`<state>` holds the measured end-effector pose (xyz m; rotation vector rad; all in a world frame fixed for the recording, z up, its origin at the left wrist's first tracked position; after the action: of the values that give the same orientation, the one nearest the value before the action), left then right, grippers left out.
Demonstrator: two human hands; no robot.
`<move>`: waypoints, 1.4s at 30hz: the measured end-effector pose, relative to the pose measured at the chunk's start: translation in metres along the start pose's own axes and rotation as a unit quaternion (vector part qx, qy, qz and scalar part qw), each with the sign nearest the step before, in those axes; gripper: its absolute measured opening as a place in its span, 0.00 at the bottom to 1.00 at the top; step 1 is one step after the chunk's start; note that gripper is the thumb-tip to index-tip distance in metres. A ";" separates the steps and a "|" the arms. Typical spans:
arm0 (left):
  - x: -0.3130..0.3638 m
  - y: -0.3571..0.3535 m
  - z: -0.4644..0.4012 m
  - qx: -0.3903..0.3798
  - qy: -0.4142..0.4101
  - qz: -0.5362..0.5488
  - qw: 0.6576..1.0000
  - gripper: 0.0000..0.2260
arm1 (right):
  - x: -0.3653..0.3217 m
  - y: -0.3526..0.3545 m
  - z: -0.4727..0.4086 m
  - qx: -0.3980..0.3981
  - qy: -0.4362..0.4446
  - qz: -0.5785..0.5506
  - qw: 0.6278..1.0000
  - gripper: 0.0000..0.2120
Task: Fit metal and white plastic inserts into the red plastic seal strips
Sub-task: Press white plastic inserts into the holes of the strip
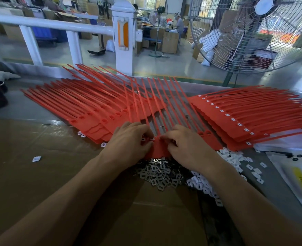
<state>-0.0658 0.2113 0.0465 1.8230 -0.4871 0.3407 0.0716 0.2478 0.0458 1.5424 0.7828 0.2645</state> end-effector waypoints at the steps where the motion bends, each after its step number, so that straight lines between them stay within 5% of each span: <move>1: 0.000 0.000 0.000 -0.001 0.000 -0.001 1.000 0.07 | -0.002 -0.001 -0.001 -0.002 0.003 0.020 1.000 0.16; 8: 0.000 -0.001 -0.001 -0.005 -0.004 -0.007 1.000 0.06 | 0.004 -0.005 -0.003 -0.071 0.023 0.055 0.996 0.20; 13: -0.001 0.000 -0.003 -0.016 -0.007 -0.006 1.000 0.06 | 0.030 0.004 0.004 -0.164 -0.003 -0.111 0.980 0.20; 21: -0.003 -0.001 -0.003 -0.012 -0.009 0.000 1.000 0.08 | 0.059 0.043 0.030 -0.117 -0.004 -0.180 0.977 0.03; 42: -0.001 0.000 -0.001 -0.017 -0.011 0.007 1.000 0.08 | 0.055 0.033 0.043 -0.188 -0.051 -0.163 0.967 0.07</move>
<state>-0.0666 0.2120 0.0466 1.7935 -0.5173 0.3208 0.1479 0.2491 0.0548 1.0446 0.8379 0.0818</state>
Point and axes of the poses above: each hand's wrist, its own z-axis away from the middle knuckle, its own y-axis out of the back of the hand, x = y × z, the point moved 9 cm from there along -z, towards the middle knuckle, and after that the axes turned 3 degrees about z, right-handed, at the moved point
